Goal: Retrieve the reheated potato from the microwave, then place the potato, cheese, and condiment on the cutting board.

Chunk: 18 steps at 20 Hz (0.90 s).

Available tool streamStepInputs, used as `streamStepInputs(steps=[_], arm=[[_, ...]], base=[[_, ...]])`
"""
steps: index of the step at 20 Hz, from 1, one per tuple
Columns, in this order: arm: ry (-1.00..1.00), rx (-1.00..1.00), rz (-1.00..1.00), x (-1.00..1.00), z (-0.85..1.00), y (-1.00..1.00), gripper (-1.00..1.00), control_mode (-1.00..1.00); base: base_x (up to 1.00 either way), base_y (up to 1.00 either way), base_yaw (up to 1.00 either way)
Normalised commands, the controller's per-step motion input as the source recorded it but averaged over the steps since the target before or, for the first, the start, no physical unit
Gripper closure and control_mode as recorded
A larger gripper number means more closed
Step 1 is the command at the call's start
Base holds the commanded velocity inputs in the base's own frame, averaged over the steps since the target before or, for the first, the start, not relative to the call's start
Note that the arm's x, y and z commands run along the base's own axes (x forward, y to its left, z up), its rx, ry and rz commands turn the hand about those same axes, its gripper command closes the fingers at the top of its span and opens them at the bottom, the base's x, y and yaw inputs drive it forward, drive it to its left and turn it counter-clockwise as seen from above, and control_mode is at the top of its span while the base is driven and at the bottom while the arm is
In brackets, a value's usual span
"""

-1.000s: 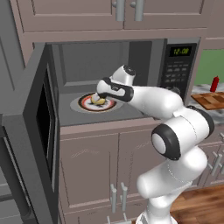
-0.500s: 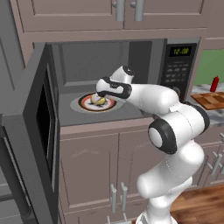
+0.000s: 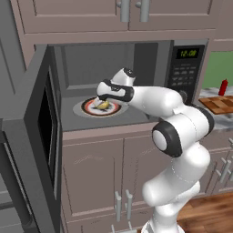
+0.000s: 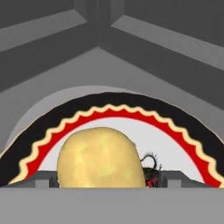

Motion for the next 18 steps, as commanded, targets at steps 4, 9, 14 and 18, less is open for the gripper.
streamStepInputs(steps=[4, 9, 14, 18], arm=[[0.01, -0.05, 0.00, -0.21, -0.35, 0.12, 1.00, -1.00], [0.00, -0.02, 0.00, -0.20, -0.32, 0.00, 1.00, -1.00], [0.00, 0.00, 0.00, -0.44, -0.17, -0.03, 1.00, -1.00], [-0.01, 0.00, 0.00, -0.42, 0.03, -0.05, 1.00, -1.00]], base=[[0.00, 0.00, 0.00], [0.00, 0.00, 0.00], [0.00, 0.00, 0.00], [0.00, 0.00, 0.00]])
